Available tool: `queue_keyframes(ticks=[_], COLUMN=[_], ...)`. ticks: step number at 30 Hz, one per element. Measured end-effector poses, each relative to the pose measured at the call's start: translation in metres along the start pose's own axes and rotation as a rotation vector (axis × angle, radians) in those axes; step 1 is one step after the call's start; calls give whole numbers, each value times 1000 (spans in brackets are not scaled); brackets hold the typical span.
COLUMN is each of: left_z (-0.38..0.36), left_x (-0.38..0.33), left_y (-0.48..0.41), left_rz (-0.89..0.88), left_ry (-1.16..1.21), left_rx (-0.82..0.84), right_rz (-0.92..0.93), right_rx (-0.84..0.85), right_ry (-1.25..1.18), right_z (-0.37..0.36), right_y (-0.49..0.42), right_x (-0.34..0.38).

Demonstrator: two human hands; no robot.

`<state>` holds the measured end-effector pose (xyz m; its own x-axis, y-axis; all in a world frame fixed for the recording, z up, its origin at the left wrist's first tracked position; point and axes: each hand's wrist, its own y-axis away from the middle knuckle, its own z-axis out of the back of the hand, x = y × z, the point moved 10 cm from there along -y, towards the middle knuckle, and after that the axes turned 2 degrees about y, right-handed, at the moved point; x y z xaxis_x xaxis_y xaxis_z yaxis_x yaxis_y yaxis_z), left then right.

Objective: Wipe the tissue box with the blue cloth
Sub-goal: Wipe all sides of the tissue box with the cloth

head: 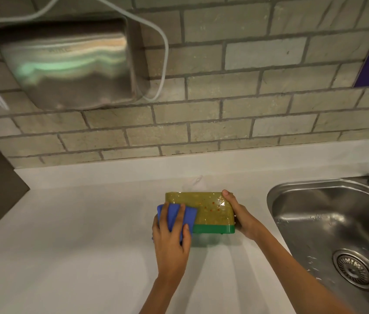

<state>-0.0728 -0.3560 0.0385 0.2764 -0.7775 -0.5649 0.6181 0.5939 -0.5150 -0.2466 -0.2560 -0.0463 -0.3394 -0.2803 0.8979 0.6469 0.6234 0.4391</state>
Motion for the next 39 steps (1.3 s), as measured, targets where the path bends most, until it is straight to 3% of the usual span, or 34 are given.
queue_keyframes(ticks=[3,5,10,14,19,21,29,35,39], left_z=[4,3,-18,-15,4,-1,-19,-3,-28], left_x=[14,8,-38,-35,-12,-22,-49,-16,-38], left_y=[-14,-29,-30,0,-24,-36,2,-28,-35], left_rz=[161,205,-2,-164,106,134,-168,162,76], left_ry=[137,88,-185,-215,-121,-119,-222,-83,-120], left_rx=[-51,-67,31,39,-31,-24,62,-16,54], right_rz=[-17,-27,-28,-35,-45,-39,-31,-58,-53], right_rx=[-10,-17,-26,-23,-21,-23,4,28,22], right_ry=[7,10,9,14,6,8,29,-1,-25], right_z=[1,0,-2,0,-1,-4,-4,-6,-3], right_y=[3,6,9,8,11,11,12,14,14], right_x=[0,0,0,0,-1,-1,1,-2,-3])
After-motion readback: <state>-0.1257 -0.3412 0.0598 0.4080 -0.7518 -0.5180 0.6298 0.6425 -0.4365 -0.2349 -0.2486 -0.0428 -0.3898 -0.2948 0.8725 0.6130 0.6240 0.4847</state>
